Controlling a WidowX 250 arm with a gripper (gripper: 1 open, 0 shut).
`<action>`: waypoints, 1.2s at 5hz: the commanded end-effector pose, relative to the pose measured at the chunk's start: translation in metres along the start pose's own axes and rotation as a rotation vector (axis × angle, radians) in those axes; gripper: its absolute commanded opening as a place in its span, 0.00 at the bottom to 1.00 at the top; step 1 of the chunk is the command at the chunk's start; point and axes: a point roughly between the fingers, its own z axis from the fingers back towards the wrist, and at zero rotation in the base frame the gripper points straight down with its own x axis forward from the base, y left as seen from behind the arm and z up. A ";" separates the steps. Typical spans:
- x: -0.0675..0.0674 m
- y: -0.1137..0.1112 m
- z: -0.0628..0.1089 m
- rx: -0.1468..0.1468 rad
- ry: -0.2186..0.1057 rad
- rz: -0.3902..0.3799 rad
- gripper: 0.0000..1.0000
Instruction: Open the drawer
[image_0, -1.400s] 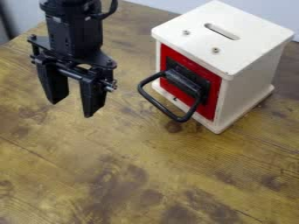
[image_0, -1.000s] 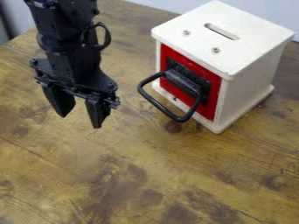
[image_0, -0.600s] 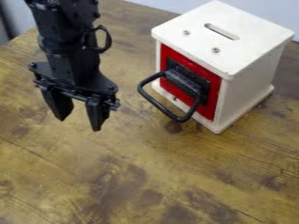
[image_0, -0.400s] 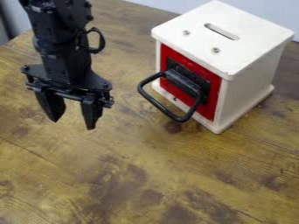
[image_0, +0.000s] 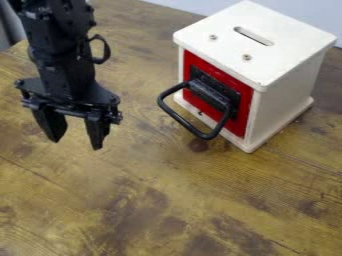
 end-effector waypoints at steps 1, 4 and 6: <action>0.005 -0.006 0.014 -0.004 -0.071 0.058 1.00; 0.008 0.000 0.014 0.009 -0.059 0.153 1.00; -0.014 -0.018 -0.014 0.010 -0.044 0.137 1.00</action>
